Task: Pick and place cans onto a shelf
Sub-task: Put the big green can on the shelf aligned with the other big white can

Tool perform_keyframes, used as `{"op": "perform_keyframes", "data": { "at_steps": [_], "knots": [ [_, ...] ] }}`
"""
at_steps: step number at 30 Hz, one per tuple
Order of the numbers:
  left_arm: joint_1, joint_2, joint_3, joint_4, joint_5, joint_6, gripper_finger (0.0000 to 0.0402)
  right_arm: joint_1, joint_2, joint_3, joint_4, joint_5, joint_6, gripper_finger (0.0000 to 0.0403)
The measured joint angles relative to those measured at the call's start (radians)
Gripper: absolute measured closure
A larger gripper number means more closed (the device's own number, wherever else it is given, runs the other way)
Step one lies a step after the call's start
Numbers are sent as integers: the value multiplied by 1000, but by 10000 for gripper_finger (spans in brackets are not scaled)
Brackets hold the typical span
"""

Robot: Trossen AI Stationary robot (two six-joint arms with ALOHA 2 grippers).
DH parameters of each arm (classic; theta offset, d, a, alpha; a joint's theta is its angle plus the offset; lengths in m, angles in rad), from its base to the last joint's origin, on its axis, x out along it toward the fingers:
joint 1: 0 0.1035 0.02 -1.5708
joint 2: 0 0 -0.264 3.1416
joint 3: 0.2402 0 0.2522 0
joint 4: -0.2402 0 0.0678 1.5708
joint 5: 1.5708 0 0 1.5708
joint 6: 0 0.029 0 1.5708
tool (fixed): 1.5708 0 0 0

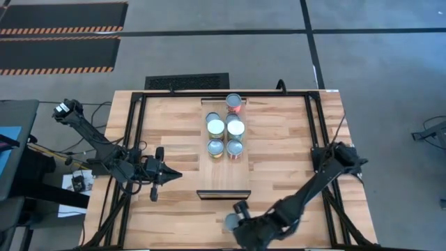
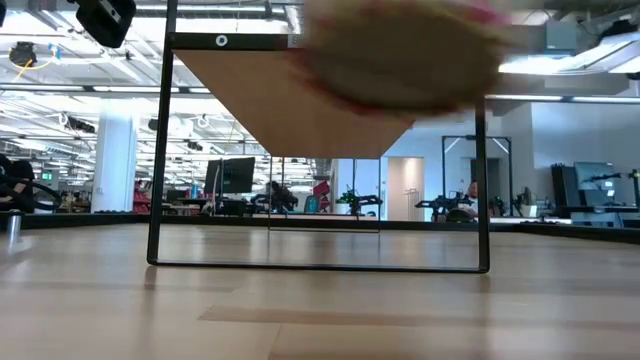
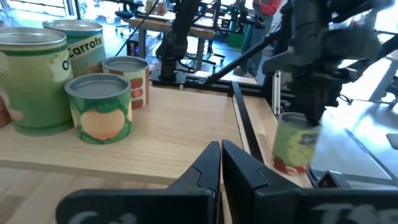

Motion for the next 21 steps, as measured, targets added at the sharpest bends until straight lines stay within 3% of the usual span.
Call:
{"op": "perform_keyframes", "data": {
  "at_steps": [9, 21],
  "knots": [
    [0, 0, 0, -1, 1, 9, 397, -124, 171, 286, -49, -79, -157, 385],
    [0, 0, 0, -5, 6, 10, 397, -152, 290, 366, -111, -141, -132, 384]
  ]
}}
